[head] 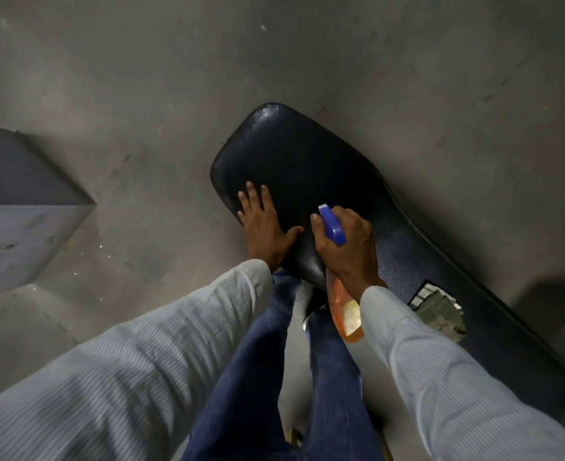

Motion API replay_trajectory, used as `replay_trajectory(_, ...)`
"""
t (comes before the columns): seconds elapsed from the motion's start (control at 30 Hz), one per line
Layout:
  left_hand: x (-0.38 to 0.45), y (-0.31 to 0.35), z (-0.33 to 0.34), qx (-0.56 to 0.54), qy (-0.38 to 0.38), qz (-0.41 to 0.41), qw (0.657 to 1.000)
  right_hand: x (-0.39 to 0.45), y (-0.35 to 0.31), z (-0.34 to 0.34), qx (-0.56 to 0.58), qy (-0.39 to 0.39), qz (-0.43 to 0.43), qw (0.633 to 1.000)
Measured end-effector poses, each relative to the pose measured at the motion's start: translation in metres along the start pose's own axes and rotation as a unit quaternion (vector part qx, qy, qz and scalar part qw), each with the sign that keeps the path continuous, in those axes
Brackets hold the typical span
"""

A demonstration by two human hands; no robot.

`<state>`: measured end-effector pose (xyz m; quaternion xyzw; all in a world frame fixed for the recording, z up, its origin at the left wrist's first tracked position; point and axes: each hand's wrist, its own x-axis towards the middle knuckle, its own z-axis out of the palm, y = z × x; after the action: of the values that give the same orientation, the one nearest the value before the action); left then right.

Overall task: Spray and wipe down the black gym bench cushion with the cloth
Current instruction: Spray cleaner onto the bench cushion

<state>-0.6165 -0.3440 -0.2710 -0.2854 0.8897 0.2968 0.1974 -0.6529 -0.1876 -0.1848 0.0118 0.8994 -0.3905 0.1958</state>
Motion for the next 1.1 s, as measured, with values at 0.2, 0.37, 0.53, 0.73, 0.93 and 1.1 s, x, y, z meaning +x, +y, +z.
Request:
replay_trajectory(0.2, -0.044, 0.002, -0.030, -0.136, -0.110, 0.208, 0.962, -0.003, -0.016, -0.007, -0.003, 0.006, -0.002, 1.000)
replay_trajectory(0.37, -0.085, 0.029, -0.046, -0.224, -0.157, 0.261, 0.926, -0.005, -0.040, -0.004, -0.012, 0.022, 0.005, 1.000)
replay_trajectory(0.53, -0.083, 0.051, -0.052, -0.290, -0.077, 0.136, 0.944, -0.011, -0.065, 0.004, -0.018, 0.000, 0.054, 0.998)
replay_trajectory(0.73, -0.071, 0.024, -0.077, -0.273, -0.020, 0.142, 0.951, -0.019, -0.039, 0.000, 0.069, -0.182, 0.056, 0.979)
replay_trajectory(0.93, -0.056, -0.015, -0.076, -0.153, -0.033, 0.191, 0.969, -0.016, 0.018, 0.009, 0.059, -0.222, 0.148, 0.962)
replay_trajectory(1.1, -0.059, -0.024, -0.074, -0.155, 0.036, 0.177, 0.971, -0.003, 0.040, 0.026, -0.186, -0.236, 0.135, 0.944)
